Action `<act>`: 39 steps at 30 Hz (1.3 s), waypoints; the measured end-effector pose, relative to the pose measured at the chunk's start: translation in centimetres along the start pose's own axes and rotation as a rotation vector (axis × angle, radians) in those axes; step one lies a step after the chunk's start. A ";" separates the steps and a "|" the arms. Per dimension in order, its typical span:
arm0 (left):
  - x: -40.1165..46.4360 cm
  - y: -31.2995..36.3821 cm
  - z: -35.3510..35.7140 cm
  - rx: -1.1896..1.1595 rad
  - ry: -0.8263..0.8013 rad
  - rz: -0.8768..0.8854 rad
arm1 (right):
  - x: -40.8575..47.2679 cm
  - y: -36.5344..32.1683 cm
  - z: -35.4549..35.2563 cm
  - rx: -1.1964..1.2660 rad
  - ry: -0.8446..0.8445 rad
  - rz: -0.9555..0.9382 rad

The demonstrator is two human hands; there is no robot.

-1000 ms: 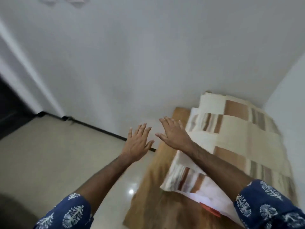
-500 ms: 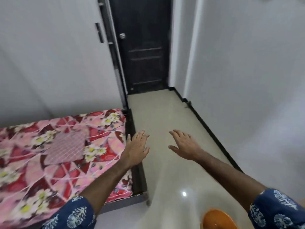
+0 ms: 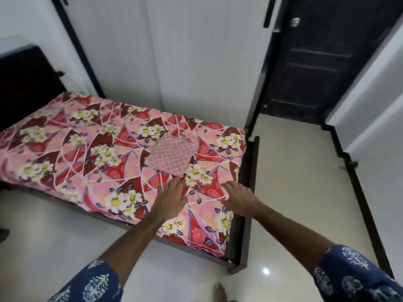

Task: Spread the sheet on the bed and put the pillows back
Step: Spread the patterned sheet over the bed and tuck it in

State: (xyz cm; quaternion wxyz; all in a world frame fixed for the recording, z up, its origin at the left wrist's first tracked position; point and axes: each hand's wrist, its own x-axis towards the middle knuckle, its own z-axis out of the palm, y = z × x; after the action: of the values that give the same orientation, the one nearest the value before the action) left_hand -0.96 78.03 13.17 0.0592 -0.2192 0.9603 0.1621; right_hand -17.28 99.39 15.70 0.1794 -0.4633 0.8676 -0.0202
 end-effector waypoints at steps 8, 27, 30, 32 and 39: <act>3.9 -5.8 -1.5 -0.004 0.022 -0.150 | 12.2 -1.0 1.2 0.074 -0.081 -0.149; 25.3 -29.7 3.1 -0.223 -0.200 -0.140 | 42.6 -8.8 10.0 0.622 -0.262 0.372; 29.1 -33.2 5.8 -0.276 -0.265 -0.117 | 46.2 -10.2 12.6 0.733 -0.210 0.530; 31.3 -34.7 7.1 -0.270 -0.293 -0.115 | 47.8 -11.0 13.1 0.775 -0.194 0.616; 36.3 -37.6 9.4 -0.434 -0.328 -0.190 | 52.1 -9.5 16.4 0.938 0.026 0.995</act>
State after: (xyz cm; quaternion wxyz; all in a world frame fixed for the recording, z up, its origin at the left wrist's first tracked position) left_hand -16.58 34.59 -13.13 0.1804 -0.2864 0.8560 0.3907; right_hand -30.71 53.88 -12.98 0.3384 0.1175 0.8790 -0.3148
